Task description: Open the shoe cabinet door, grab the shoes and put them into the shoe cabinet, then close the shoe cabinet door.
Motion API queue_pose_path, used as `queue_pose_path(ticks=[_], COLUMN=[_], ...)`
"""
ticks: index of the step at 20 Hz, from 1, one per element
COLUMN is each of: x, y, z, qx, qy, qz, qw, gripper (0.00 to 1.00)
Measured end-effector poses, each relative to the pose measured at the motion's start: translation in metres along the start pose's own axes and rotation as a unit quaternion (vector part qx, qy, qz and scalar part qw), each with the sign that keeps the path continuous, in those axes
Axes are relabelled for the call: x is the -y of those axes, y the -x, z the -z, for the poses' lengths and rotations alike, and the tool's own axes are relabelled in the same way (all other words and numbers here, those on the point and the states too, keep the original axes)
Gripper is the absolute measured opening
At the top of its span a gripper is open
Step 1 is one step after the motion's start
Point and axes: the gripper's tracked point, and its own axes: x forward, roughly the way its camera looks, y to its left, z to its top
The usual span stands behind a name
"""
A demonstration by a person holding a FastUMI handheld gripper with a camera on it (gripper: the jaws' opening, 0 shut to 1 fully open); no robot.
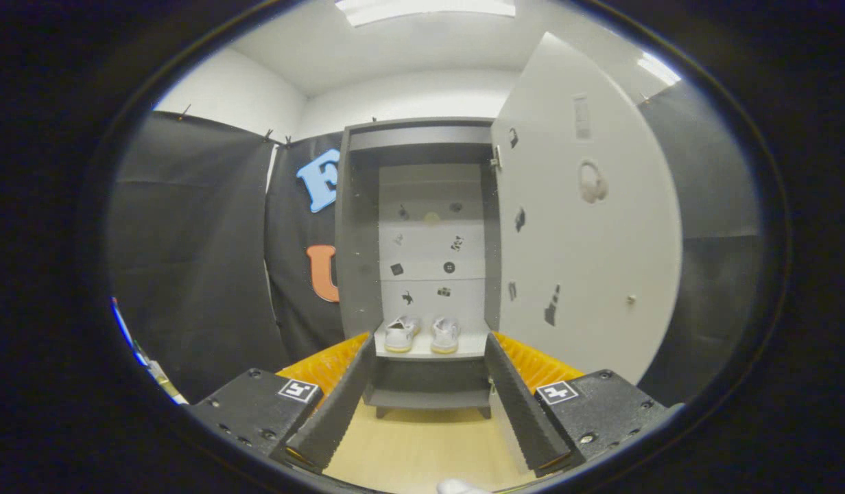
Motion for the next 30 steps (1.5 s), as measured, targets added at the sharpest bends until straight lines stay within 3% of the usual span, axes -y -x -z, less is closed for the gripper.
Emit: queue_pose_path(ticks=[9,17,22,28,30], x=[0.096,0.228,0.275,0.253,0.25], y=[0.088,0.087,0.052,0.009,0.006], z=[-0.01,-0.01,-0.012,-0.008,-0.01], qx=[0.0,-0.006,-0.021,-0.032,-0.028], qy=[0.001,-0.017,-0.016,0.014,0.024], qz=[0.067,0.139,0.118,0.05,0.049], qw=[0.998,0.99,0.993,0.998,0.998], gripper=[1.0,1.0,1.0,0.99,0.98])
